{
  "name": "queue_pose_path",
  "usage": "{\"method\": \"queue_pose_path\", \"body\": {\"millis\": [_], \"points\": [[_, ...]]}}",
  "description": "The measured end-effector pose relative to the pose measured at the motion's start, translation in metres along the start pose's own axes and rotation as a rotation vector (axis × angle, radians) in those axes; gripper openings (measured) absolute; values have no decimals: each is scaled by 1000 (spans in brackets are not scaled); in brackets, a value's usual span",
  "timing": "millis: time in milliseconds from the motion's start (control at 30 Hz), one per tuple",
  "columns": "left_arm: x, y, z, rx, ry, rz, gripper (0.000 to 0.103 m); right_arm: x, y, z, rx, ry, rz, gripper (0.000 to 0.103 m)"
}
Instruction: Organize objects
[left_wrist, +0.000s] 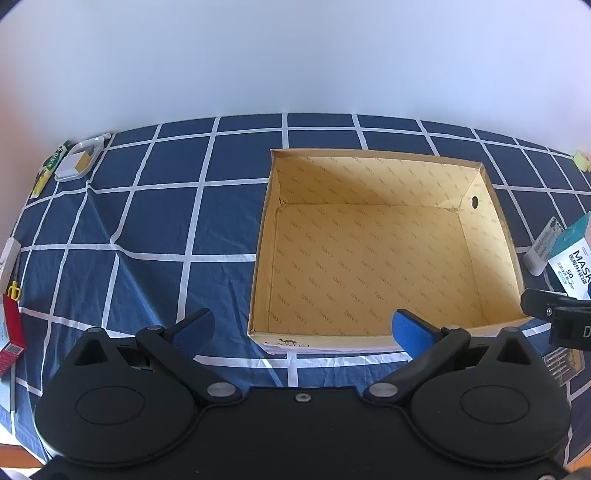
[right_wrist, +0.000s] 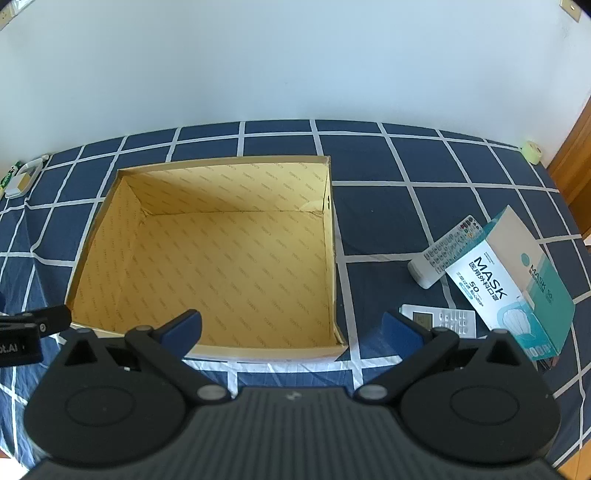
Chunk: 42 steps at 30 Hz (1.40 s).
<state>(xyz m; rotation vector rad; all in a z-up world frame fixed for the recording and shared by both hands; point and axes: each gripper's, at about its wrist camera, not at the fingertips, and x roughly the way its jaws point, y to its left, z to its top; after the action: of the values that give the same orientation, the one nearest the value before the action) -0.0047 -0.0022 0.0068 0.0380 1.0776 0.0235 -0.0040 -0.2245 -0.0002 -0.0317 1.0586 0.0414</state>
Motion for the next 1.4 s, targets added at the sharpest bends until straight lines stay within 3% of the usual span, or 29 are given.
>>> {"method": "queue_pose_path", "body": {"millis": [1400], "points": [[-10,0,-3,-6,-24,20,103,-9,-2,-1,-1,-25,5,103]]}}
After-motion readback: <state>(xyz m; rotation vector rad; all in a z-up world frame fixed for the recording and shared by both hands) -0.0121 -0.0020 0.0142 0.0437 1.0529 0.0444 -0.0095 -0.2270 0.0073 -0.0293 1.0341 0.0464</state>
